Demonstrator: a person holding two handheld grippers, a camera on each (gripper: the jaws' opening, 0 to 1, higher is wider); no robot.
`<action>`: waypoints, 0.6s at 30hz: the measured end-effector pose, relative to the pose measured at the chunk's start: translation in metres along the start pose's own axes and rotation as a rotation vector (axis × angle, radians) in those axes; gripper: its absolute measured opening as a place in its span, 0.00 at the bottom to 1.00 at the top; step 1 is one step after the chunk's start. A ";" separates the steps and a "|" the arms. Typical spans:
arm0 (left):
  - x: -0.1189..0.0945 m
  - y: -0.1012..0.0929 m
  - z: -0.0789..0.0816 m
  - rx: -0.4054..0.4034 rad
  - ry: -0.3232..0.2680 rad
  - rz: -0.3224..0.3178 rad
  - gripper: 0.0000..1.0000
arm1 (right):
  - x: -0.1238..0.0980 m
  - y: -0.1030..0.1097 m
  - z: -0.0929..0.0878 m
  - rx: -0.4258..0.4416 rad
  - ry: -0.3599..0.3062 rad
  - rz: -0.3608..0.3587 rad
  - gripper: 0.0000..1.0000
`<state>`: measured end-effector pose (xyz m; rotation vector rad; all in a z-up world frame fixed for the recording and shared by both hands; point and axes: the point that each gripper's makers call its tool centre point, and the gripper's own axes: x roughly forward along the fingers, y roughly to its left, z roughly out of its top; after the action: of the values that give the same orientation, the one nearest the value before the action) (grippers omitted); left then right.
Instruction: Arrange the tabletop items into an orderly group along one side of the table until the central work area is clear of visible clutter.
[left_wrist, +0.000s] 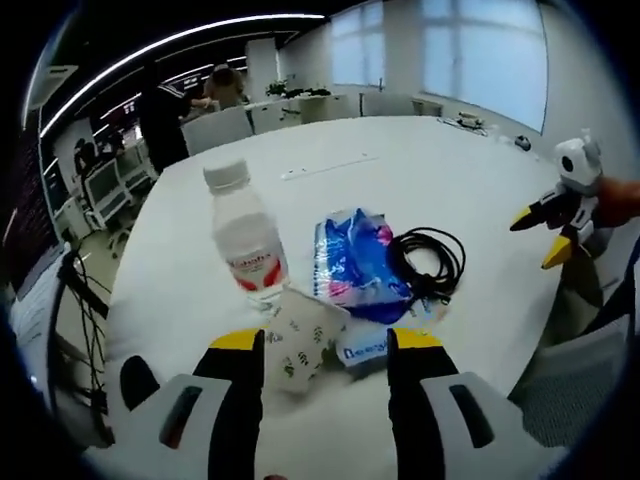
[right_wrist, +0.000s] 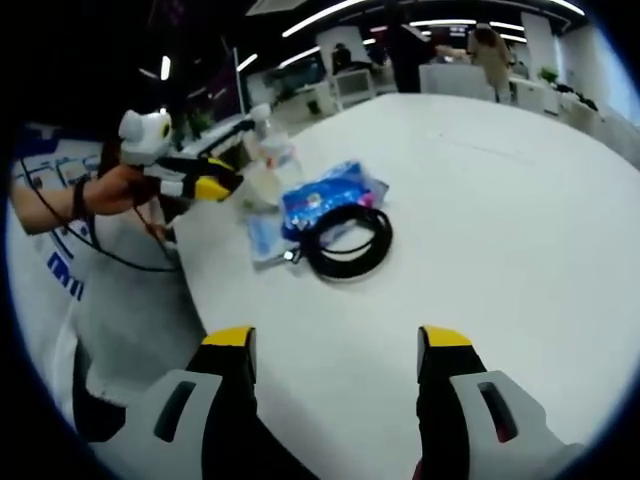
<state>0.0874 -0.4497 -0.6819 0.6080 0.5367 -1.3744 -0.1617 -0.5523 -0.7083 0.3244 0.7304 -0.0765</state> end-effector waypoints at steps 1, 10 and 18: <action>0.000 0.002 -0.001 0.024 0.011 0.001 0.49 | 0.000 0.001 -0.001 -0.001 0.002 -0.001 0.64; 0.014 0.010 -0.012 0.121 0.071 -0.041 0.51 | 0.000 0.007 -0.002 0.004 0.002 -0.009 0.64; 0.026 0.019 -0.024 0.123 0.115 -0.089 0.54 | 0.000 0.009 -0.003 0.004 0.002 -0.015 0.64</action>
<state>0.1093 -0.4512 -0.7154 0.7745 0.5798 -1.4708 -0.1621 -0.5431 -0.7075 0.3229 0.7348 -0.0916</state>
